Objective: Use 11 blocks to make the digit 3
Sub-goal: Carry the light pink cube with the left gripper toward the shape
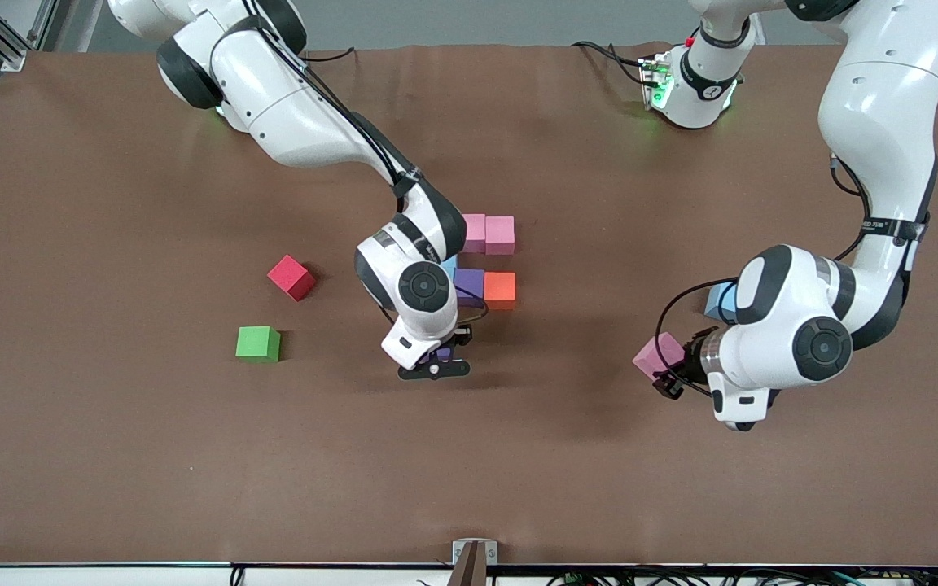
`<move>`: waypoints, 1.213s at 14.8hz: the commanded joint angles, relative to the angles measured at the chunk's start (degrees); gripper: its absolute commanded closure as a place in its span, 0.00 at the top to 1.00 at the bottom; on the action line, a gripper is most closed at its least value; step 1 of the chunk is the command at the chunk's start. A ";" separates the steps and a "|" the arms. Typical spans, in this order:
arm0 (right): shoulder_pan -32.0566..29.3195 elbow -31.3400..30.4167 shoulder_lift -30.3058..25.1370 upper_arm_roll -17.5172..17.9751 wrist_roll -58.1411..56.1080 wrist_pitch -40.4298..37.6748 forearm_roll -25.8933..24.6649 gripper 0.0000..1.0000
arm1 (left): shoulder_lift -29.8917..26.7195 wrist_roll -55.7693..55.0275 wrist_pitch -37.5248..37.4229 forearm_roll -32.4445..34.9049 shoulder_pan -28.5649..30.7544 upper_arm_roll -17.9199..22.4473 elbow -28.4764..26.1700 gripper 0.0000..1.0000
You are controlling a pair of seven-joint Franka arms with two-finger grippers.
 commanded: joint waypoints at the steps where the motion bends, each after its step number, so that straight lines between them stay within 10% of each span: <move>1: 0.22 -0.08 0.33 0.20 0.58 0.86 0.11 0.03 | -1.17 -7.40 -1.01 -0.07 -0.35 -2.07 -0.53 0.00; 18: 0.22 -0.08 0.51 0.20 0.40 2.27 0.82 0.03 | -0.64 -22.10 -0.92 -0.24 -6.86 -2.24 -0.44 0.00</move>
